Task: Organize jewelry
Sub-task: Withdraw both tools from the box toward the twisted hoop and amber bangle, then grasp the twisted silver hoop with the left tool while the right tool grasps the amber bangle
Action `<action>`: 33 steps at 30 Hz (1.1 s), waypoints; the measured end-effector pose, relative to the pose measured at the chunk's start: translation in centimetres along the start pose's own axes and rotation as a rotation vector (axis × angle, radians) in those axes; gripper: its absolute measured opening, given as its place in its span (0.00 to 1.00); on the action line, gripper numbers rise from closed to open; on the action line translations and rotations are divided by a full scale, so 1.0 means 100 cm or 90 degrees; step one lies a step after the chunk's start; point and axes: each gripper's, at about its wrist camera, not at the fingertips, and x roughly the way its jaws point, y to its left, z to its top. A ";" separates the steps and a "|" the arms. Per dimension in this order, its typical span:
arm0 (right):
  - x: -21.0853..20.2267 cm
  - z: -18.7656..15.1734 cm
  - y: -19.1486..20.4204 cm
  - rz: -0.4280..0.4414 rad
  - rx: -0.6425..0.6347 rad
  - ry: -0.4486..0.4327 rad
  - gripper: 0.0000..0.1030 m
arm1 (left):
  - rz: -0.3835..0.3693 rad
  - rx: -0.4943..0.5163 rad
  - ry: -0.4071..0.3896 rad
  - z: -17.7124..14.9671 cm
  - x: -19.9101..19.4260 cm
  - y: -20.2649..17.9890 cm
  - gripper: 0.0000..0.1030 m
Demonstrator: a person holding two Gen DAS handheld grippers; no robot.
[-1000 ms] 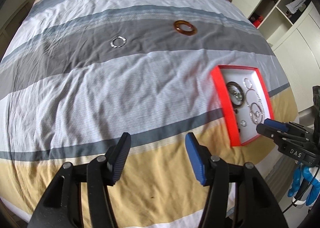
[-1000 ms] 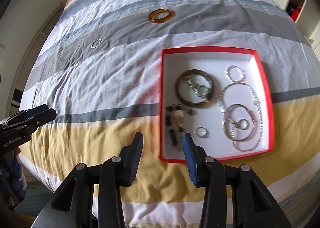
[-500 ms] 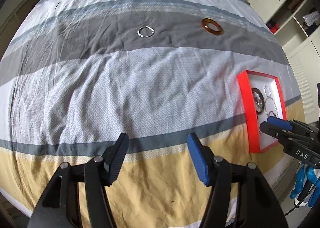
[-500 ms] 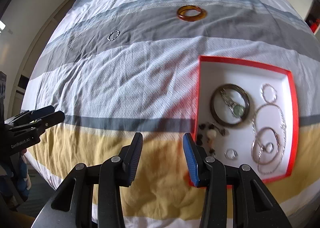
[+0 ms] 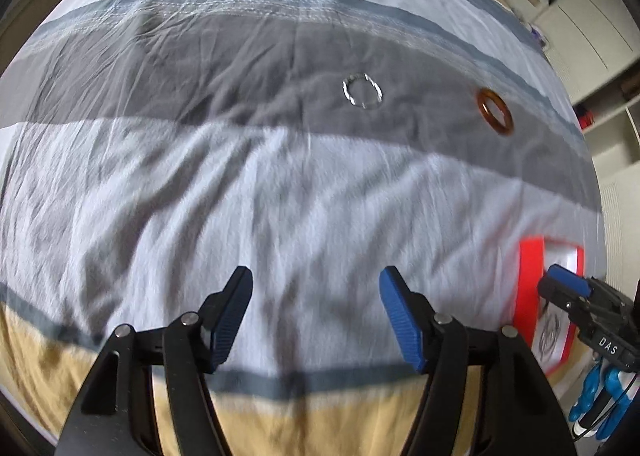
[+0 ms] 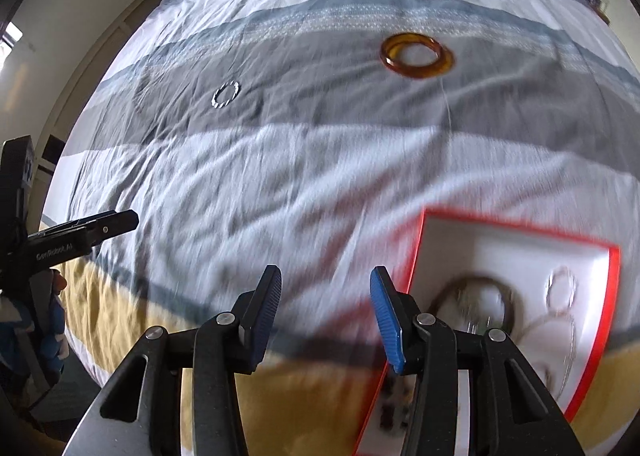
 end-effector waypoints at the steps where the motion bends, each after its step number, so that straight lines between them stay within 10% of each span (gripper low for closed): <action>1: 0.004 0.007 -0.002 0.001 -0.002 -0.002 0.45 | -0.002 -0.003 -0.004 0.007 0.004 -0.001 0.62; 21: 0.062 0.158 -0.059 -0.003 -0.023 -0.068 0.55 | 0.031 0.022 -0.032 0.117 0.091 -0.031 0.62; 33: 0.116 0.188 -0.063 -0.002 -0.004 -0.025 0.27 | 0.048 0.040 -0.059 0.130 0.112 -0.042 0.61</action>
